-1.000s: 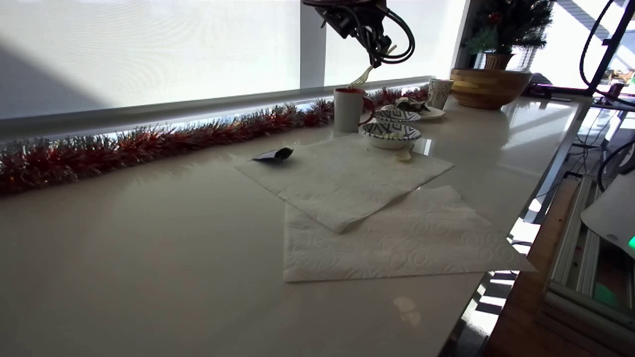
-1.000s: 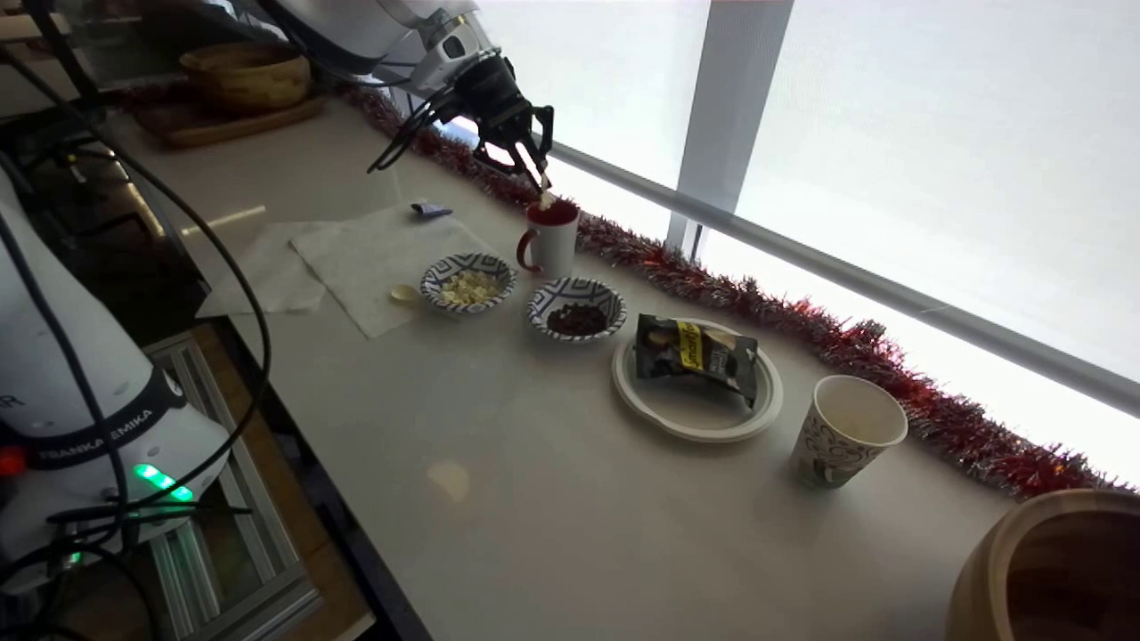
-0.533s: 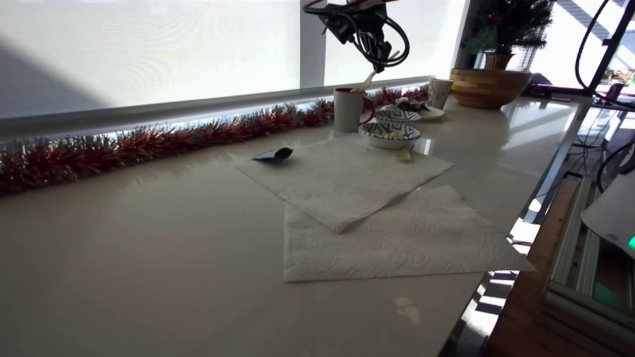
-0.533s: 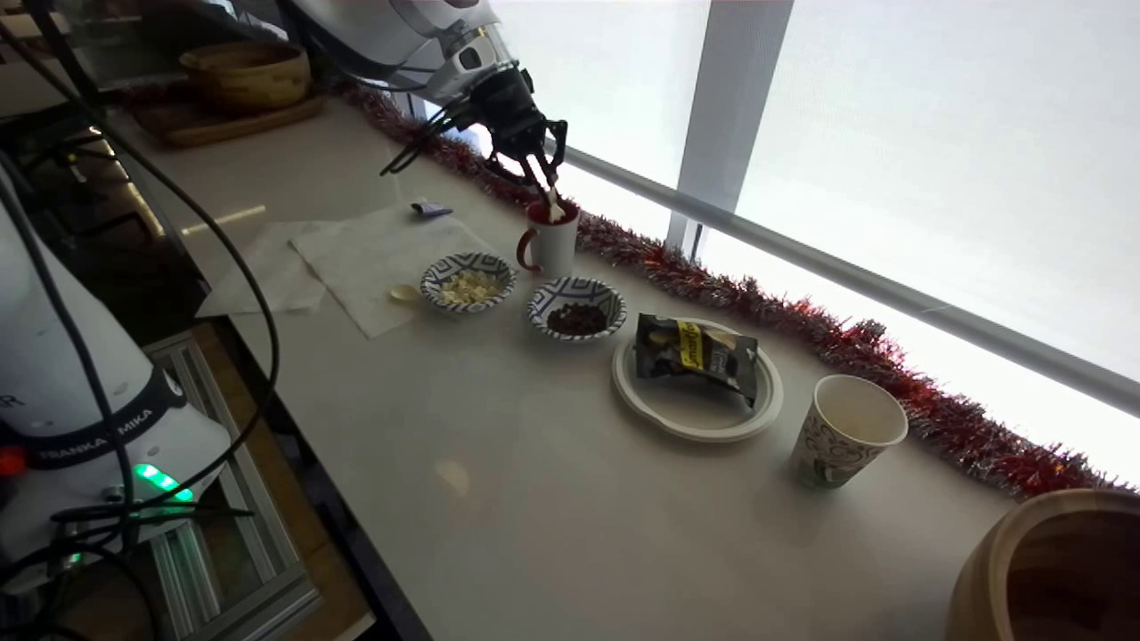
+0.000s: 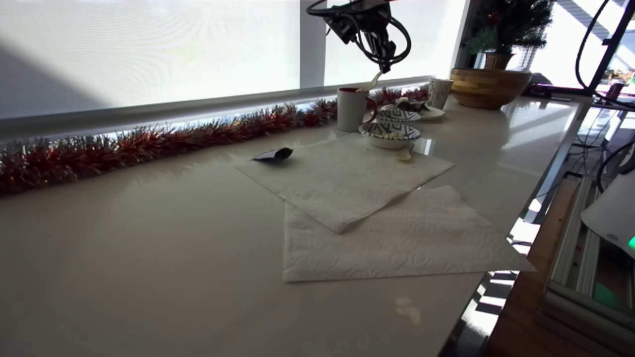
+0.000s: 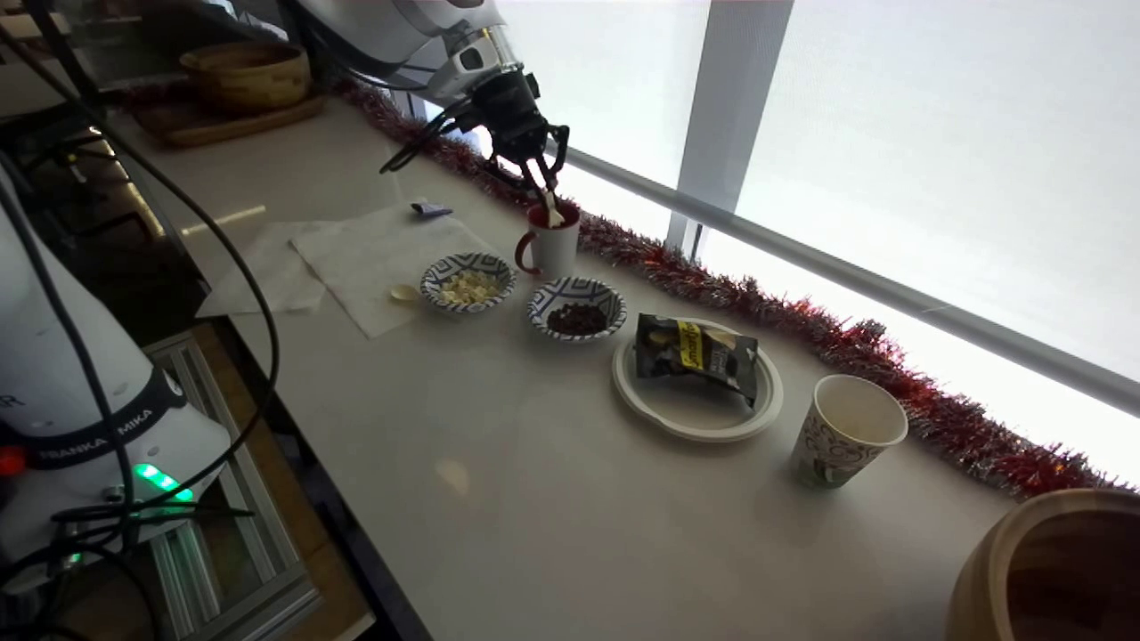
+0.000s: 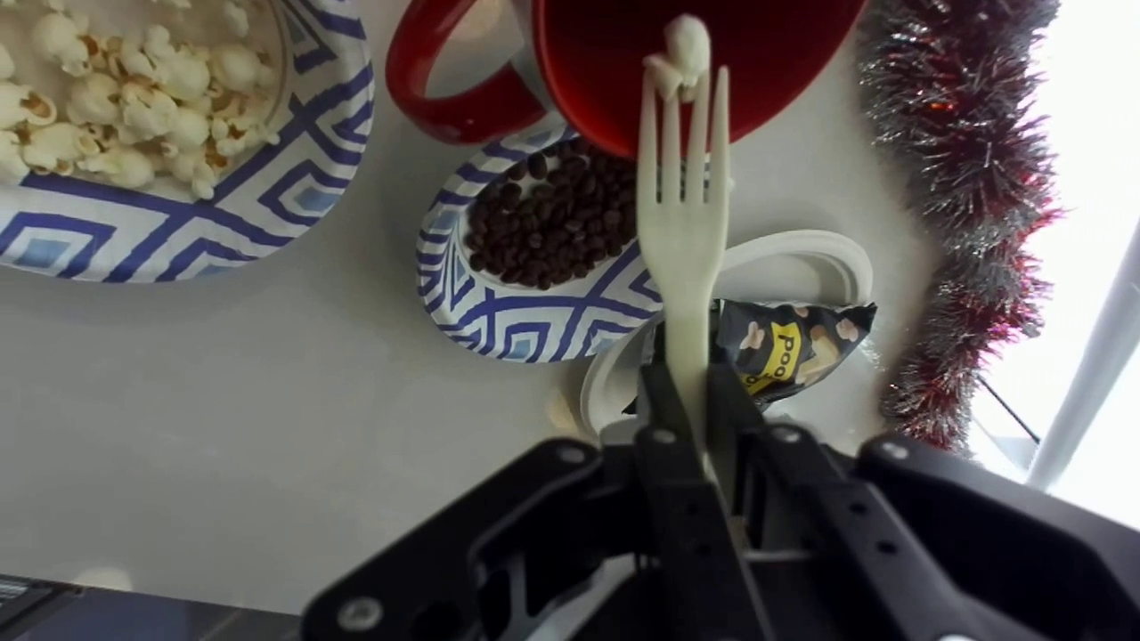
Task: Pick up one white object with the fork, and then put it in the mug
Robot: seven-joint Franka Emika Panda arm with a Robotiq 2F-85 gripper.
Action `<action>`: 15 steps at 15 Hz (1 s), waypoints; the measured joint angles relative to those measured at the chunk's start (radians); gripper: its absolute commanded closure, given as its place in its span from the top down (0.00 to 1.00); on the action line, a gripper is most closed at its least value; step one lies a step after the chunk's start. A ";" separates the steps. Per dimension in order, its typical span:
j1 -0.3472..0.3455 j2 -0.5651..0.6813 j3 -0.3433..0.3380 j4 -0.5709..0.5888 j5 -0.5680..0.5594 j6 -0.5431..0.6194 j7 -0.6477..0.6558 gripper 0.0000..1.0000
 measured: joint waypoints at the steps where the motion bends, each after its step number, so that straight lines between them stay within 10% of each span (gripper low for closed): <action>1: 0.000 0.000 -0.001 0.003 0.006 -0.005 0.000 0.03; 15: -0.008 -0.004 -0.015 0.020 0.076 -0.104 -0.001 0.03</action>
